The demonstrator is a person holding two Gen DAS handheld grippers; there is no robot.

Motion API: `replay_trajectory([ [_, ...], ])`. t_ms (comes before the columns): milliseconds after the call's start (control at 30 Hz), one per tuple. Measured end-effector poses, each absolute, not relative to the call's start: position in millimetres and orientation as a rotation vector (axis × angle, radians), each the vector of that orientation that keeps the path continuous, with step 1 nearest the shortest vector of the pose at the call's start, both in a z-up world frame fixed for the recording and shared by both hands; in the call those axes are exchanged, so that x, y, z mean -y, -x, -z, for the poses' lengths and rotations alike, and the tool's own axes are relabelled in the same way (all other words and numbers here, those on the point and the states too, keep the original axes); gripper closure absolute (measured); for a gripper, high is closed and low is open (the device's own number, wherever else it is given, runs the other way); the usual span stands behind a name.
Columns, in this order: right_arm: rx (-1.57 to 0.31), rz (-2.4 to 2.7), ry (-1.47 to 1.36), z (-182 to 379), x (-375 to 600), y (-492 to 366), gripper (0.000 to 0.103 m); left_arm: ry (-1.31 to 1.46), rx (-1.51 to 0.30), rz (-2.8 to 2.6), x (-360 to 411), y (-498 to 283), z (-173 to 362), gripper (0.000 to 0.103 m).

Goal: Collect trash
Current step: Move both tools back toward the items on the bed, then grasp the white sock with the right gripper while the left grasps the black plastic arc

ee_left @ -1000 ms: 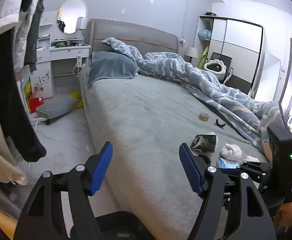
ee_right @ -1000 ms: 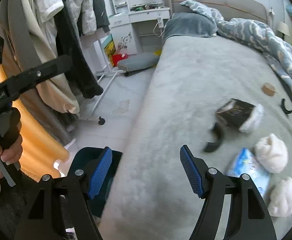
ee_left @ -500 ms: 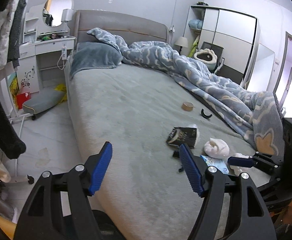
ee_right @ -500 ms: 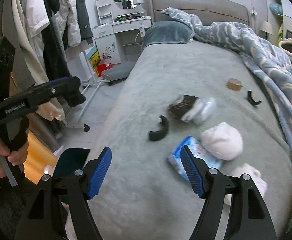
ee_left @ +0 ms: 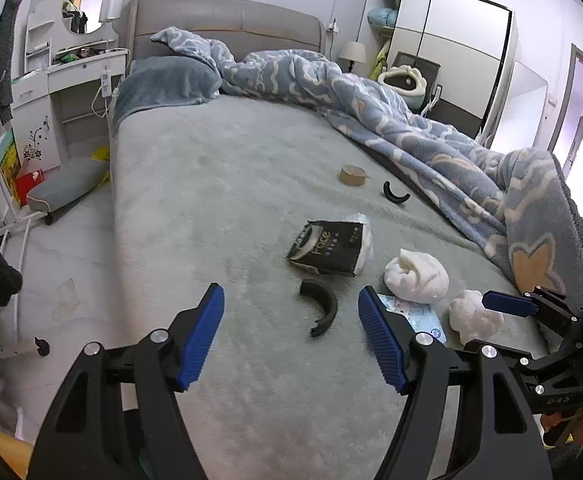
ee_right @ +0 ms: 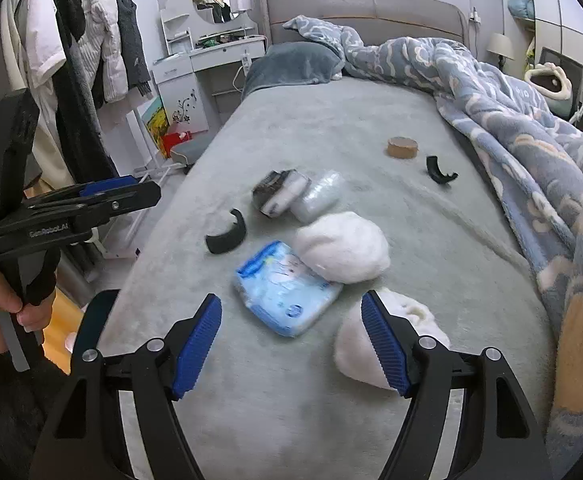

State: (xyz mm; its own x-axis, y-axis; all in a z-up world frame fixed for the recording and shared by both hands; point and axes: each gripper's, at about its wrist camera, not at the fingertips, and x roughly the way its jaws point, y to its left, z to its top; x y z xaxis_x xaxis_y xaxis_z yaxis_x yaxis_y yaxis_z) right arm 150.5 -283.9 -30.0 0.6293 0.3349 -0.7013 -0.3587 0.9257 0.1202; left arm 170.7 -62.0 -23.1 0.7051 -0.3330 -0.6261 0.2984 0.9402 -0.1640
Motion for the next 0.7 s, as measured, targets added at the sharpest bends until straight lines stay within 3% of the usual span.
replay_trajectory([
  [700, -0.835, -0.359, 0.008, 47.7, 335.0, -164.2, 0.029, 0.013, -0.799, 0.335, 102.3, -200.6, 55.0, 0.031],
])
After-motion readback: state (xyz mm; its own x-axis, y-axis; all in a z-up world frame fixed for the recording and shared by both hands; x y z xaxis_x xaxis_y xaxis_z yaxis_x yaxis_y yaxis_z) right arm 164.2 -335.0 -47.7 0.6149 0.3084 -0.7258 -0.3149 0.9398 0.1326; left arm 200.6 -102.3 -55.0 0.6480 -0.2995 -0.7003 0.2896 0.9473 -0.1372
